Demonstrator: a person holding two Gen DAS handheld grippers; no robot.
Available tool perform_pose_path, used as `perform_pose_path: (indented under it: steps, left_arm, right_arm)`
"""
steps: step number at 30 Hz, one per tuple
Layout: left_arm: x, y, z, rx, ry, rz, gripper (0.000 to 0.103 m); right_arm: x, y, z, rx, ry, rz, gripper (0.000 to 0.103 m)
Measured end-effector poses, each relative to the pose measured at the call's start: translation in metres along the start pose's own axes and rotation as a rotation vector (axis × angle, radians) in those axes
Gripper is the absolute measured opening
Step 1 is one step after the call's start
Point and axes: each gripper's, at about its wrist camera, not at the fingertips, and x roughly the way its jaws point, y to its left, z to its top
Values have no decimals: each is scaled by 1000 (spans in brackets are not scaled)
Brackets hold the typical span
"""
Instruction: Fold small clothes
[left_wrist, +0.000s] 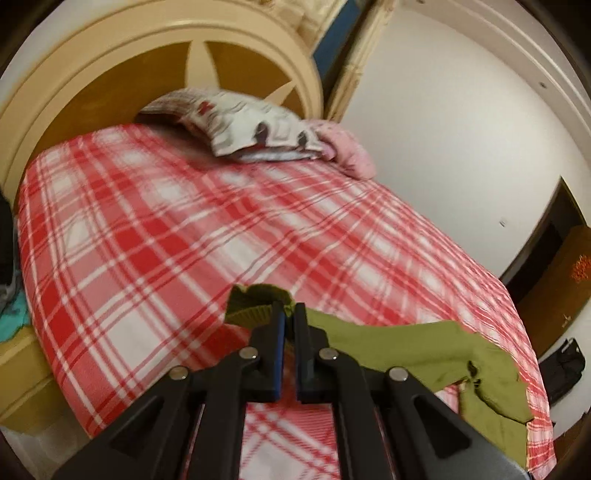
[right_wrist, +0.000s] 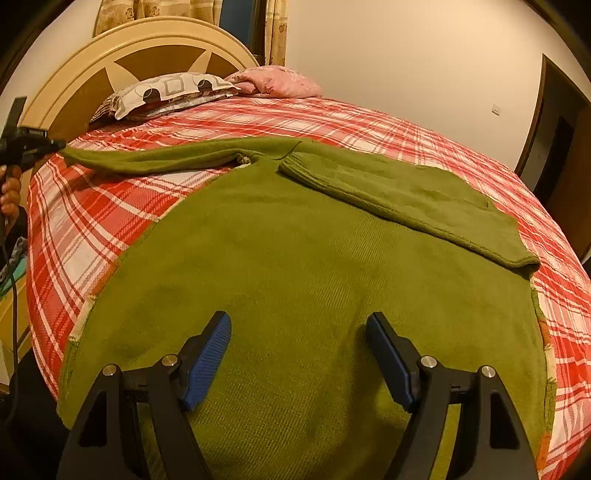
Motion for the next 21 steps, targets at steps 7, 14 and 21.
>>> perform_pose_path:
  steps: [7, 14, 21]
  left_arm:
    - [-4, -37, 12, 30, -28, -63, 4]
    - [-8, -94, 27, 99, -53, -144, 4]
    - [-8, -178, 35, 205, -67, -266, 3]
  right_arm:
    - [-10, -14, 4, 34, -30, -7, 76]
    - [-13, -23, -1, 63, -31, -10, 76]
    - [-21, -36, 0, 84, -51, -7, 76]
